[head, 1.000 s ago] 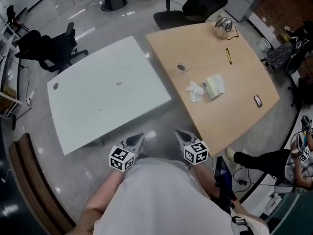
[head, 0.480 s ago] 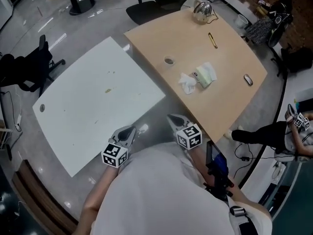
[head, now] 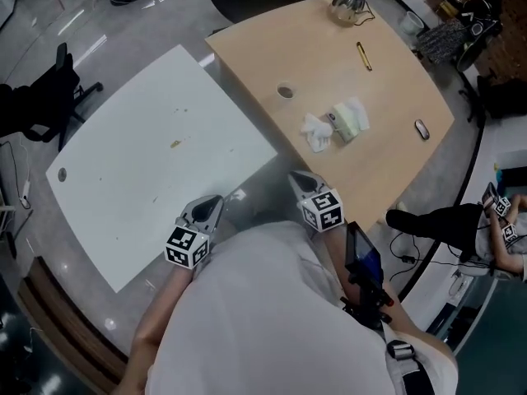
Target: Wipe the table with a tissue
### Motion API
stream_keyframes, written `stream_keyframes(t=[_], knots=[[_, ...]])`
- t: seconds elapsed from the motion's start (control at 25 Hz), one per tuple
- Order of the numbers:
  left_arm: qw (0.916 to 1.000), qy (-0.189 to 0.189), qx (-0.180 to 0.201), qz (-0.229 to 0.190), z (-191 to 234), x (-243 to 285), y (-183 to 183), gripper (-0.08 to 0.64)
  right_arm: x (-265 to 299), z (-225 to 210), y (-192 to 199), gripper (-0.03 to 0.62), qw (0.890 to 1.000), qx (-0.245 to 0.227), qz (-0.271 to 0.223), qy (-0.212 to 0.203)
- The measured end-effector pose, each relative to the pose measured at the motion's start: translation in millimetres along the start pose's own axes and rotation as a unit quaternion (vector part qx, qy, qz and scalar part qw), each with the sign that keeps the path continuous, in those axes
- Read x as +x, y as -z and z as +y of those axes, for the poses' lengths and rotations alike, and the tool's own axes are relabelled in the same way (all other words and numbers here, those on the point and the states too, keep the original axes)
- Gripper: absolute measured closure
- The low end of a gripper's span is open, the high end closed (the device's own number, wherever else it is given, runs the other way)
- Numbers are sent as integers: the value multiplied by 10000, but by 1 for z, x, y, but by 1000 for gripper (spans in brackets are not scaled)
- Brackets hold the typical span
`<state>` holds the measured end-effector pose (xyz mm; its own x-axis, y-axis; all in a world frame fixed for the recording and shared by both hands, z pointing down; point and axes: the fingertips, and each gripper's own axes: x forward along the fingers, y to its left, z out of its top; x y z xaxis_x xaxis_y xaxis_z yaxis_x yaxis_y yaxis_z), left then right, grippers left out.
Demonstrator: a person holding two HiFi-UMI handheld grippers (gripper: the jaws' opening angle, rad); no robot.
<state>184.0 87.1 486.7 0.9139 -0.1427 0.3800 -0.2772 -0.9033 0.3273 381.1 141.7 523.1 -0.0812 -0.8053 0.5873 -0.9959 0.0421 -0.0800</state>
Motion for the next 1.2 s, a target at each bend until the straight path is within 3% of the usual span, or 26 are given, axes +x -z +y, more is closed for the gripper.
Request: stream_keyframes(t=[0.28, 0.48, 0.6, 0.72, 1.0, 1.2], knots=[[9999, -137, 64, 24, 13, 38, -29, 553, 21, -89, 9, 574, 9937, -536, 602, 781], [9996, -263, 57, 7, 19, 60, -52, 552, 36, -145, 20, 572, 9883, -681, 928, 1005], [9992, -390, 4, 55, 23, 68, -58, 552, 50, -166, 18, 561, 9847, -854, 1169, 971], [9984, -548, -59, 92, 30, 75, -61, 552, 64, -179, 15, 465, 9822, -970, 1355, 868], [9971, -741, -84, 139, 41, 87, -70, 552, 87, -190, 26, 422, 9794, -957, 1647, 676], [9965, -811, -56, 178, 43, 95, -78, 552, 96, -195, 39, 420, 9781, -667, 1917, 454]])
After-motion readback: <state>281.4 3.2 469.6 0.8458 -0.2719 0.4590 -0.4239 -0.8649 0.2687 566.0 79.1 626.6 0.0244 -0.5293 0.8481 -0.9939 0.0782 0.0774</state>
